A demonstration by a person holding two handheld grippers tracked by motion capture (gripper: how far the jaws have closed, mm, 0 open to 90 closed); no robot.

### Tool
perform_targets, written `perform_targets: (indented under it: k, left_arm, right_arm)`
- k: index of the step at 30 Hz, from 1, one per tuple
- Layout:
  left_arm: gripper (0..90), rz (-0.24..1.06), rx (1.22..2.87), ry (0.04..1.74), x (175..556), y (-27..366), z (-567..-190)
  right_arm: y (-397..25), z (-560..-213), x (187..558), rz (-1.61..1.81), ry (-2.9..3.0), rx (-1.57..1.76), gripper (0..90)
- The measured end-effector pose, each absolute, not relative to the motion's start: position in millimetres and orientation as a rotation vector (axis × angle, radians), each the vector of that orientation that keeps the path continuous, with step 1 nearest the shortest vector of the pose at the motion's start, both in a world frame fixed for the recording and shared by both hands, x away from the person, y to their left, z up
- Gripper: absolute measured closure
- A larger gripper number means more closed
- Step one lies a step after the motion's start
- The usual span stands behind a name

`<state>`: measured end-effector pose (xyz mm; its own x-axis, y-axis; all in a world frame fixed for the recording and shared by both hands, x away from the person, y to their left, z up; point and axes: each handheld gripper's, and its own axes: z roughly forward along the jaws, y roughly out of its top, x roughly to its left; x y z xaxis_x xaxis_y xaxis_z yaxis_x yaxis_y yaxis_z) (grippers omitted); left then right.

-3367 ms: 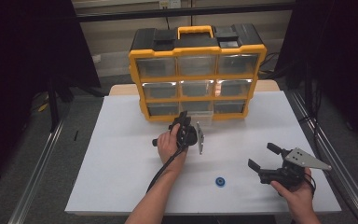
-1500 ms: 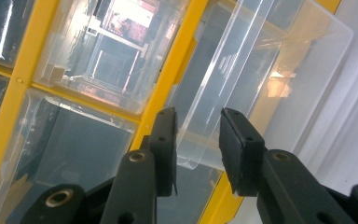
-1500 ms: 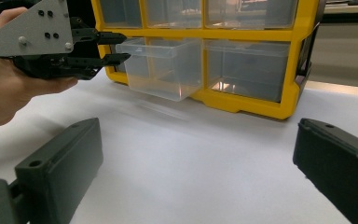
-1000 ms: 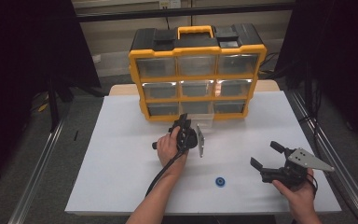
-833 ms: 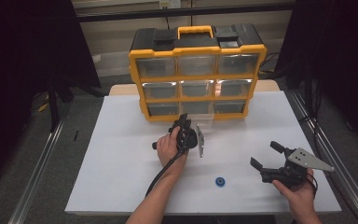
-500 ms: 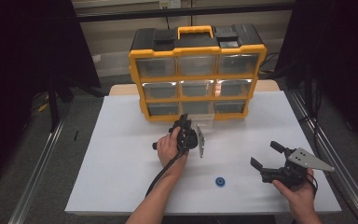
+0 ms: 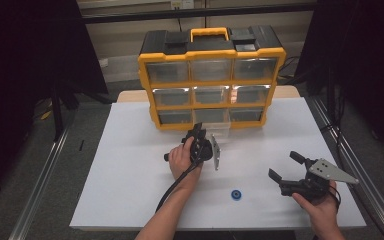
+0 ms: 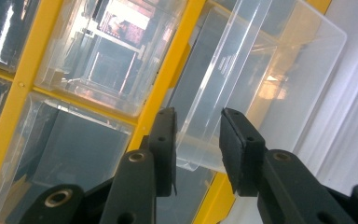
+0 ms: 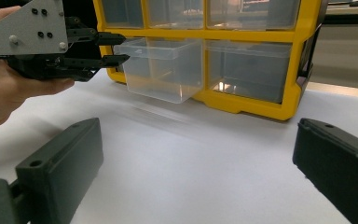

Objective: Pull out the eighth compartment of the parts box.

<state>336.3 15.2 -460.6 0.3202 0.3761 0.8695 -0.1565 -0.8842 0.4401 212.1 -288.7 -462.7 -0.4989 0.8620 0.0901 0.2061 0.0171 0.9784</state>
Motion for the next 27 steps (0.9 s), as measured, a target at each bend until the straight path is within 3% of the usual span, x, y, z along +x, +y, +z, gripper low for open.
perform_targets:
  k: [27]
  left_arm:
    - [67.1, 1.597, 2.158, 0.189, 332.6, 19.3, -458.3]
  right_arm:
    - [-289.1, -463.1, 213.0, 1.516, 1.743, 1.083, 1.5]
